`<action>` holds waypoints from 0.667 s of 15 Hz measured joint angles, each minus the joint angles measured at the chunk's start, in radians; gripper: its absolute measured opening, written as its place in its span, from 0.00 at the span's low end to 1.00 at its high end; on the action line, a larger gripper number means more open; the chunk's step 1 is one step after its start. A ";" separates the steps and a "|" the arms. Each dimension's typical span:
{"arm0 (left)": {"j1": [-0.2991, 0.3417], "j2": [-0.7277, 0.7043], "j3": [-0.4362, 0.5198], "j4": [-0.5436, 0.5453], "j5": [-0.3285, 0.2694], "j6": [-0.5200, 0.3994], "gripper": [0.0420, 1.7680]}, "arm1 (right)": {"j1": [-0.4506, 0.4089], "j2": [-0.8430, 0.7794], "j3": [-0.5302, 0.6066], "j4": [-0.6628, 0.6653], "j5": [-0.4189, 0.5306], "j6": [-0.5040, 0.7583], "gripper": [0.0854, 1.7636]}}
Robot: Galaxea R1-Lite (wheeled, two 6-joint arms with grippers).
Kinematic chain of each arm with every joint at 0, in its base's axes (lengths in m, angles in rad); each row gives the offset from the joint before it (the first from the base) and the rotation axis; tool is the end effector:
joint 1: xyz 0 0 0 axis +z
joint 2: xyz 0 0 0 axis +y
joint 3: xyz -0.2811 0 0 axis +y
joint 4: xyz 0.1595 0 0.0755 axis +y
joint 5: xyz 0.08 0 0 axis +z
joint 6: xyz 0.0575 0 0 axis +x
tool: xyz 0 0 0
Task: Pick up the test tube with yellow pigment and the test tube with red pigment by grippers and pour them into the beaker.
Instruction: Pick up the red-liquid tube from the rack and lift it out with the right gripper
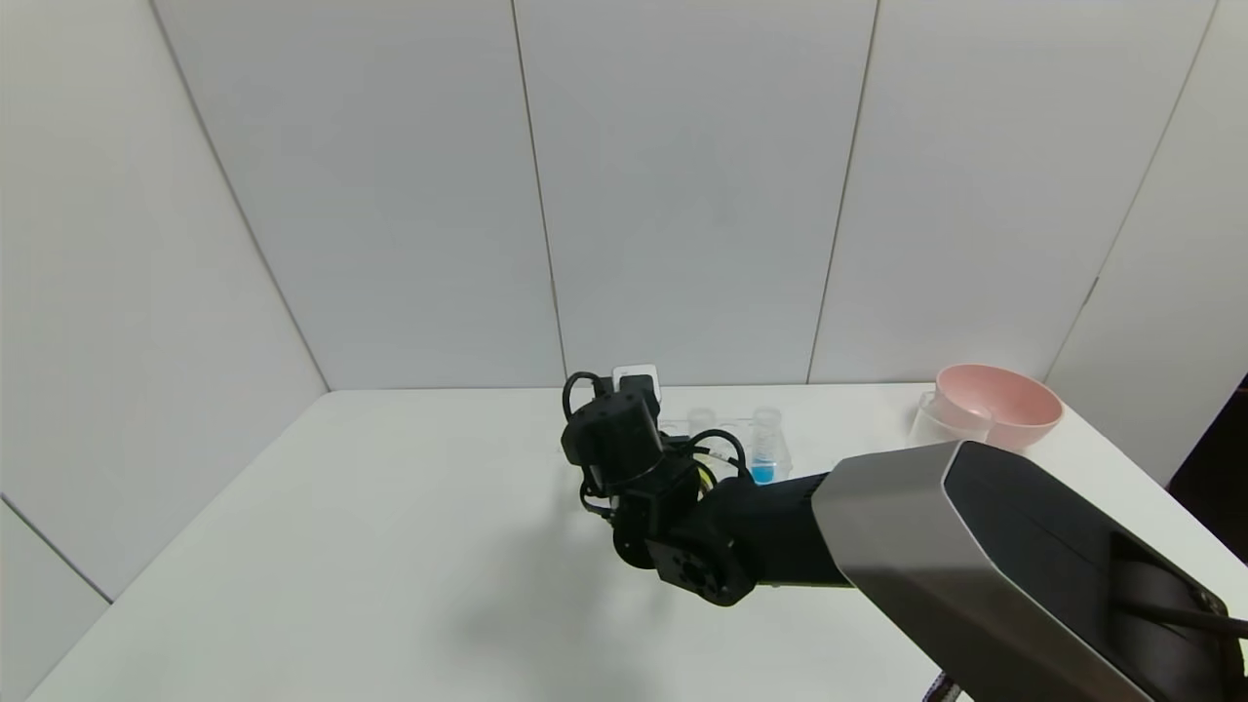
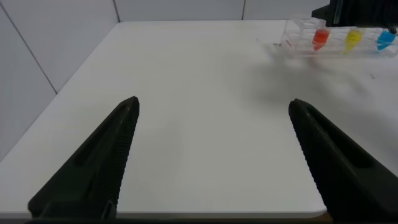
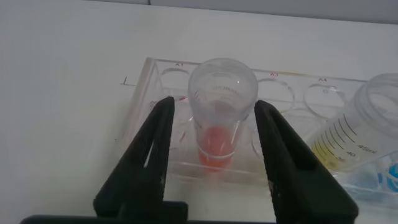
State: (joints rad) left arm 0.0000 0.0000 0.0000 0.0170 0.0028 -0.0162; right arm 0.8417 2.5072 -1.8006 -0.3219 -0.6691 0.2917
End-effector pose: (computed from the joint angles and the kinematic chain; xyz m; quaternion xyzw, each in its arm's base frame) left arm 0.0159 0.0002 0.0732 -0.0081 0.0085 0.0015 0.9999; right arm 0.3682 0.3586 0.0735 0.0125 0.1500 0.0635 0.9866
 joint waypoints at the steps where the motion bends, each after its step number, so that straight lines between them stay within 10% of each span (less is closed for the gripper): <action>1: 0.000 0.000 0.000 0.000 0.000 0.000 0.97 | 0.000 -0.001 0.001 0.000 0.000 0.000 0.46; 3: 0.000 0.000 0.000 0.000 0.000 0.000 0.97 | 0.000 -0.002 0.002 0.001 -0.002 0.000 0.25; 10: 0.000 0.000 0.000 0.000 0.000 0.000 0.97 | 0.000 -0.009 0.003 0.001 -0.001 -0.001 0.25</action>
State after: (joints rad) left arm 0.0000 0.0000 0.0000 0.0170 0.0028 -0.0166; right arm 0.8419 2.4981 -1.7981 -0.3211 -0.6706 0.2909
